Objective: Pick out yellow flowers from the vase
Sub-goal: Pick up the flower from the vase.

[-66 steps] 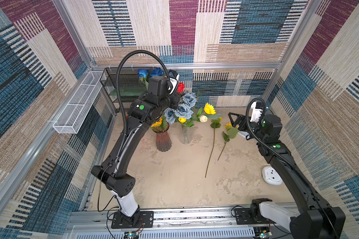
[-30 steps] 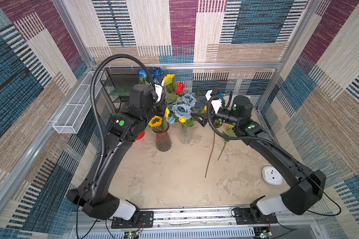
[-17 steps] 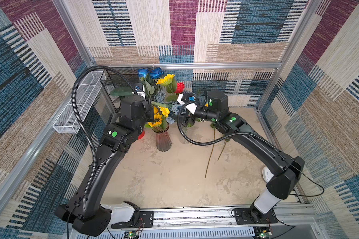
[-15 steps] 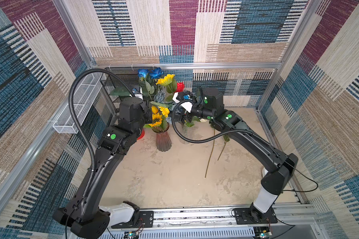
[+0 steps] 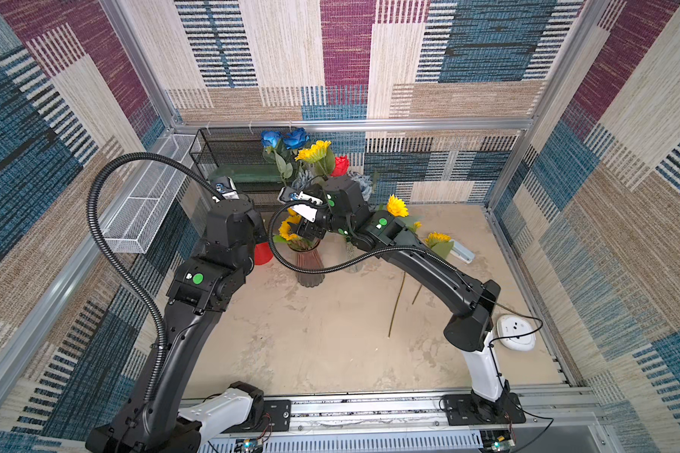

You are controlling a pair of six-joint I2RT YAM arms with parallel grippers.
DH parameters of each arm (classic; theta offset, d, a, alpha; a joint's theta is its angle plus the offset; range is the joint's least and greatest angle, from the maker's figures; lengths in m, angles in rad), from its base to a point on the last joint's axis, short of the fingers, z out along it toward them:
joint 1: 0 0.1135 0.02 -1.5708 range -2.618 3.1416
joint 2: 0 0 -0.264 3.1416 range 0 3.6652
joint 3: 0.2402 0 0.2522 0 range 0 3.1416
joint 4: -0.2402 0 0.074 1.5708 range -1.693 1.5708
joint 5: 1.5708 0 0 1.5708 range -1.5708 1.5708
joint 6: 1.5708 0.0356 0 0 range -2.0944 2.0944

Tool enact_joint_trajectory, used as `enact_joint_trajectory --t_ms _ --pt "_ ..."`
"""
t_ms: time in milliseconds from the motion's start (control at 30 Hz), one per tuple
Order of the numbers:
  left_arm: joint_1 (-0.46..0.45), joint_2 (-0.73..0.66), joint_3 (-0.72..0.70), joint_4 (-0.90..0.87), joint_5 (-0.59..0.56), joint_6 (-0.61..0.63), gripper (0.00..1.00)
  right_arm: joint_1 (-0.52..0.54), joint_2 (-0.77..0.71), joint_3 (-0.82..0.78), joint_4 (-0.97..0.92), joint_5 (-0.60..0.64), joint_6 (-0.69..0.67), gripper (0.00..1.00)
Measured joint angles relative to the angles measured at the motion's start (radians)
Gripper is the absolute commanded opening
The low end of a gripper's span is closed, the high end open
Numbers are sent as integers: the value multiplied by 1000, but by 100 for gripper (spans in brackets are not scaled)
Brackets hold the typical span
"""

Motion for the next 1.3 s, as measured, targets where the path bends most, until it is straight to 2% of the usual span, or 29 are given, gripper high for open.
enact_joint_trajectory --t_ms 533,733,767,800,833,867,900,1033,1100,1167,1300 --pt "6 17 -8 4 53 -17 36 54 42 26 31 325 -47 72" --pt "7 17 -11 10 70 -17 36 64 42 26 61 375 -53 59" --pt "7 17 -11 10 73 -17 36 64 42 26 64 381 -56 54" --pt "7 17 -11 10 75 -17 36 64 42 26 68 385 -58 49" --pt "7 17 -11 10 75 -17 36 64 42 26 70 386 -60 38" --pt "7 17 -13 11 76 -17 36 64 42 26 72 388 -60 22" --pt "7 15 -14 12 76 -17 36 64 42 26 74 388 -61 17" --pt "7 12 -17 18 76 -17 36 64 41 26 76 387 -60 18" --pt "7 11 -18 19 76 -17 36 64 40 26 76 386 -60 13" --pt "9 11 -19 20 76 -17 36 64 39 26 76 384 -60 0" --pt "9 11 -19 26 76 -17 36 64 31 26 83 384 -49 0"
